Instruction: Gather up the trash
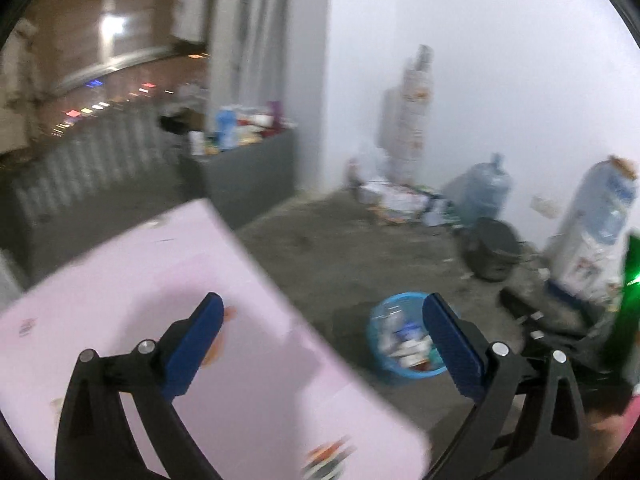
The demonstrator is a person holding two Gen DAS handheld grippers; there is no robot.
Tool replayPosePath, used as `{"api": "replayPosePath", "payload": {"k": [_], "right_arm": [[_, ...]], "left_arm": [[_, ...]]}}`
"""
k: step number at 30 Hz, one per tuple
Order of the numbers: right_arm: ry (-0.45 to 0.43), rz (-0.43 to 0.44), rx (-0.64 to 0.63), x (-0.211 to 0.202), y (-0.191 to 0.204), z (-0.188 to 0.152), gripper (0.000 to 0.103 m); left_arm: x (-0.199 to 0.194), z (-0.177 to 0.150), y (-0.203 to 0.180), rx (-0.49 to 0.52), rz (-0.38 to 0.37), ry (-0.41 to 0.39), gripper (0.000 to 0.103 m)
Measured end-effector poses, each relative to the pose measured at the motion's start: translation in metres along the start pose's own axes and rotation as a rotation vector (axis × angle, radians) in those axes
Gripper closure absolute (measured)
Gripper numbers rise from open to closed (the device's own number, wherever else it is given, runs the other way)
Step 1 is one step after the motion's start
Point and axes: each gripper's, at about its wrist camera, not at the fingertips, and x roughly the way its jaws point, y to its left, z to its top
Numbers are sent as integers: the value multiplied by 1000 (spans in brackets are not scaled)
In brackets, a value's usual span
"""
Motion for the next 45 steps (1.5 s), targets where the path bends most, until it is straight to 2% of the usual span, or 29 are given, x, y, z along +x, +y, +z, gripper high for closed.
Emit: {"api": "replayPosePath", "payload": {"k": [2,4,7,10,12,15,17,22,28,38,45], "right_arm": [[-18,56,-69,-16,23,-6,8],[-10,112,-135,-30,45,-16,8],[38,186,-207,-38,69,-32,8],[113,218,-287,-42,91,-52,8],[140,210,-328,-43,98,-66,8],[191,142,-386,-37,102,-83,8],[230,104,-412,-29,101,-88,8],[270,66,-361,-32,92,-86,8],[280,21,-350,-27,92,-88,8],[275,15,-346,-24,94,-87,8],[271,22,-333,-26,91,-86,8]], "left_arm": [[-26,-18,17,-18,88,-16,6],[-50,-40,37,-60,141,-31,6],[-77,-72,54,-116,251,-50,6],[-92,-103,62,-147,370,-45,6],[-92,-120,66,-183,404,-5,6],[-82,-142,69,-256,373,105,6],[-76,-145,71,-260,375,142,6],[-75,-147,78,-298,370,134,5],[-69,-150,81,-308,342,173,6],[-61,-161,96,-394,328,238,6],[-58,-164,95,-402,311,256,6]]}}
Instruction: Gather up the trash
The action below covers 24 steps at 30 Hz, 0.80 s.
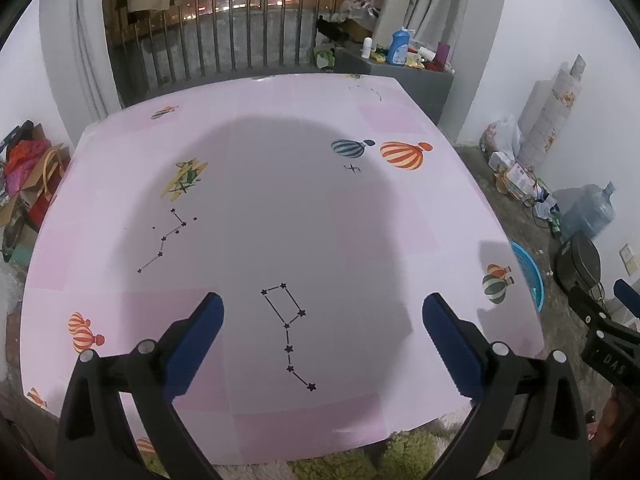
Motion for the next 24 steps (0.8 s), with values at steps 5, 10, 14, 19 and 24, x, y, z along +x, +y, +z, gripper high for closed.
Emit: {"api": "replayPosePath", "payload": {"k": [5,10,14,19,24], "right_arm": [[-3,-15,-8,-1,-1,0,8],[-6,-10,3,-2,-2,1,8],[-17,-10,4,-4,0,1,8],[-16,-11,3,-4,0,1,8],[-18,-10,1,-3,2,0,8]], "left_arm": [[0,0,-1,1,6,3,6],[0,1,1,-1,5,4,6],[0,0,0,-1,7,4,6],[-1,1,1,-2,7,4,6],[0,1,1,-1,6,4,6]]}}
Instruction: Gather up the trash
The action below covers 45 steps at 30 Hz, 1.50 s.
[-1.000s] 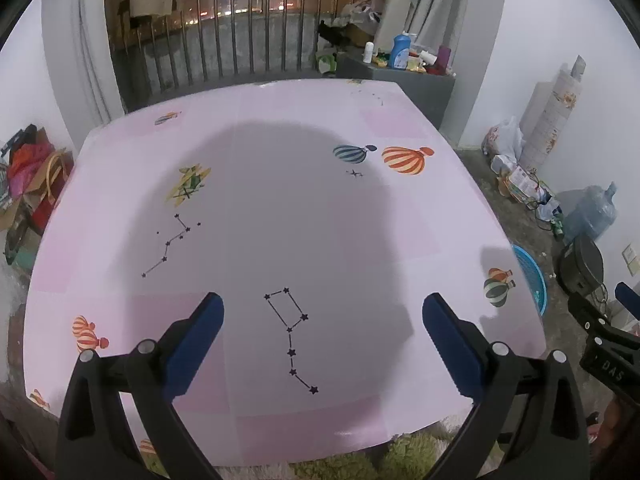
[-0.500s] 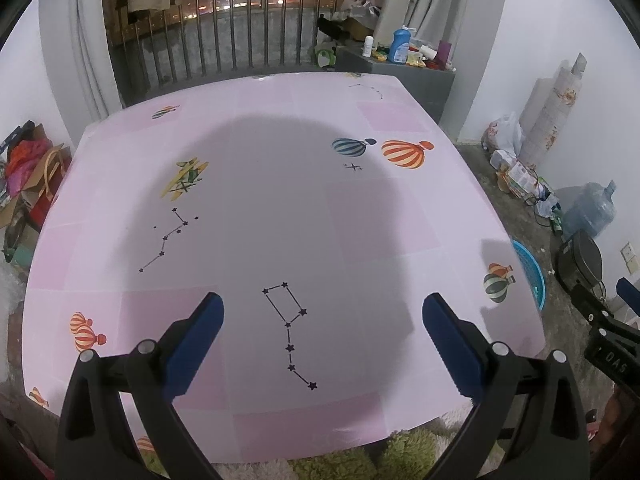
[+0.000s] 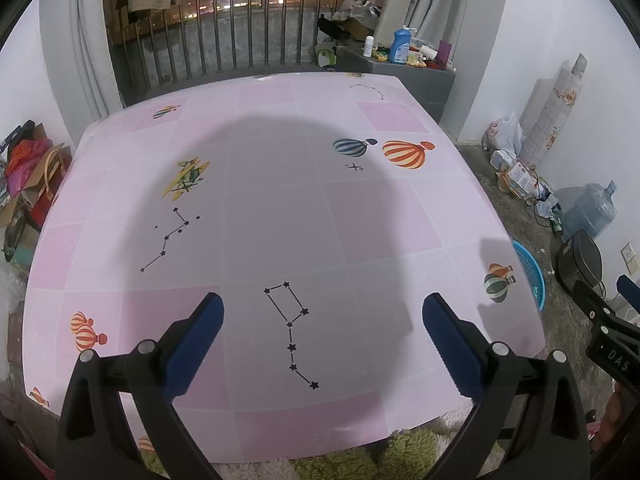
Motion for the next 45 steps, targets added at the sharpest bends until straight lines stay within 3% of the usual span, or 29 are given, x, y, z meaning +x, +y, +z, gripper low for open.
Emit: {"api": "replayPosePath", "payload": {"k": [45], "right_arm": [[3,12,-8,4,1,-1,8]], "left_arm": [[1,-2,2,-2,-2,7,6]]}}
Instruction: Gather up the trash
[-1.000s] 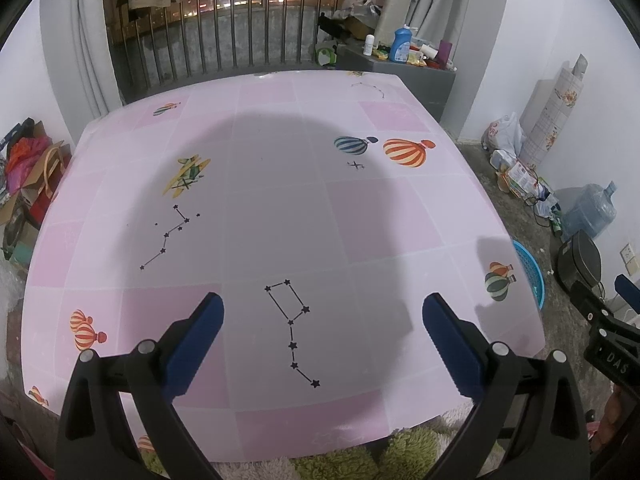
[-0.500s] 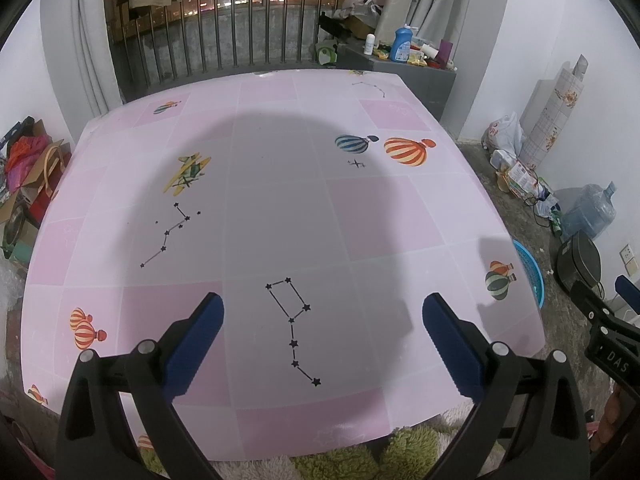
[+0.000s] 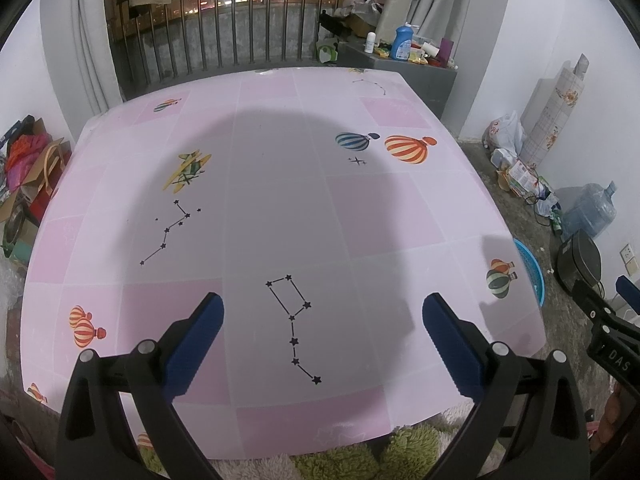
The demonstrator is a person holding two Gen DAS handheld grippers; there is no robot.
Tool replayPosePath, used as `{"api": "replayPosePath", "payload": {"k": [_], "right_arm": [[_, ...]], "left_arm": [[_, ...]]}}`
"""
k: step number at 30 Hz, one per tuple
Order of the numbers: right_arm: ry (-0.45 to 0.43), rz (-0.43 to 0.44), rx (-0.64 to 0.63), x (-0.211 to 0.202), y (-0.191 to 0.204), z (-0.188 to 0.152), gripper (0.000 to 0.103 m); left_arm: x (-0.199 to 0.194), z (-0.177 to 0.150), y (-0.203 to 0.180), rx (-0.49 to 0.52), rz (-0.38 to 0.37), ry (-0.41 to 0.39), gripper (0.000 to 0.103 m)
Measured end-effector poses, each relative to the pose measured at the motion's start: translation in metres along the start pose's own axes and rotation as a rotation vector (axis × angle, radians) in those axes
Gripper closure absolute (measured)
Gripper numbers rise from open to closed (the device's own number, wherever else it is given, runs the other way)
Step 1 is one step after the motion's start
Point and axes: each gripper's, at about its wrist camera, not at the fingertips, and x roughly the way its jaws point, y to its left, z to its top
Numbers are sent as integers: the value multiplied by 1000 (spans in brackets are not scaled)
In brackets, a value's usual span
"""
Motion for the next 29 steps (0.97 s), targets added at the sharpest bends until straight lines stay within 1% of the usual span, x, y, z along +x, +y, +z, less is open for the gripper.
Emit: {"api": "replayPosePath", "payload": {"k": [14,19,29], "right_arm": [[0,0,4,-1,-2,-1,8],[3,-3,17,-3,-2,-5,8],[2,-2,17,-4,-2,-5,8]], "left_arm": [[0,-1,0,0,-1,3,6],[1,-10,1,4,-4,12,6],[0,-6,2,8,-9,20,6]]}}
